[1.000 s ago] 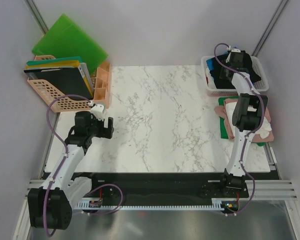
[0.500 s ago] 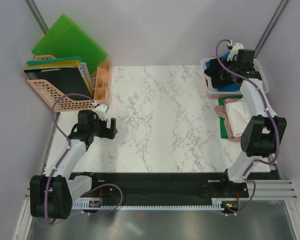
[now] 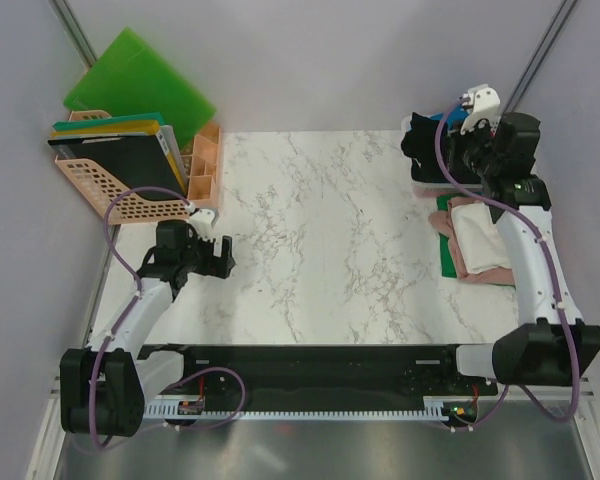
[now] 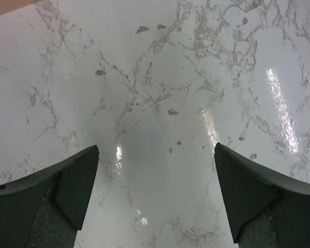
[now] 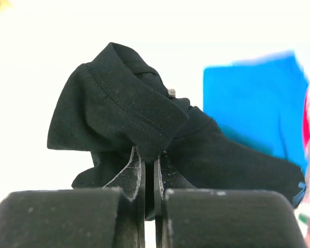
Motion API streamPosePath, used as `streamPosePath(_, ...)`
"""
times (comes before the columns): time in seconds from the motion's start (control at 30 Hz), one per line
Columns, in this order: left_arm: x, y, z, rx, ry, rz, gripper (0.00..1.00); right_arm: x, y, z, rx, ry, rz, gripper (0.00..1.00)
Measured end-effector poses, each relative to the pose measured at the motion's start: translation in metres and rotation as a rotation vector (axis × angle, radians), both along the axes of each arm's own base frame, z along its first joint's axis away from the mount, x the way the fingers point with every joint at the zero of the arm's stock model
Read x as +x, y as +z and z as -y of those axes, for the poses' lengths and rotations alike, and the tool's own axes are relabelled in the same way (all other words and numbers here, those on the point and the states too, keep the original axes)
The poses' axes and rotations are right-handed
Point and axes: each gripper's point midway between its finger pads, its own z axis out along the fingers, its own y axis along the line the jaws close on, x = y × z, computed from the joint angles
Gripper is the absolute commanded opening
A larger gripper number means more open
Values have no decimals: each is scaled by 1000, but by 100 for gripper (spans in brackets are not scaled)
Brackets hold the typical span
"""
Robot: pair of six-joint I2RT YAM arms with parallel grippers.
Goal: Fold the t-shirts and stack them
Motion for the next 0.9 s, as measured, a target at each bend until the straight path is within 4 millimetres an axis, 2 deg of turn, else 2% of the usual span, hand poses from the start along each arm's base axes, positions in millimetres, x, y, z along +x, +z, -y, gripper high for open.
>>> streamPosePath(0.07,0,-2,1,-3,-4,-7,100,-17,26,-21,-29,71,74,0)
streamPosePath(0.2,-1,-4,2,-7,-9,-16,100,-65,66,-92,-30,314,171,0)
streamPosePath(0.3,-1,-4,2,-8,-10,-16,100,-85,80,-129,-16,449,184,0)
streamPosePath(0.37,-1,-4,2,-8,-9,-16,100,-91,75,-151,-21,512,159,0)
streamPosePath(0.5,-1,-4,2,-7,-10,-15,100,-101,42,-184,-78,564,68,0)
streamPosePath(0.57,-1,-3,2,-8,-10,-14,100,-110,31,-200,-93,602,38,0)
streamPosePath(0.67,-1,-3,2,-7,-10,-14,100,-115,28,-208,-97,622,26,1)
streamPosePath(0.7,-1,-3,2,-7,-10,-14,100,-114,28,-207,-98,617,24,13)
streamPosePath(0.77,-1,-3,2,-7,-10,-14,100,-109,23,-208,-101,606,14,20)
streamPosePath(0.87,-1,-3,2,-7,-10,-14,100,-89,5,-208,-132,556,-26,51)
streamPosePath(0.9,-1,-3,2,-7,-10,-14,100,-82,-3,-208,-148,536,-37,65)
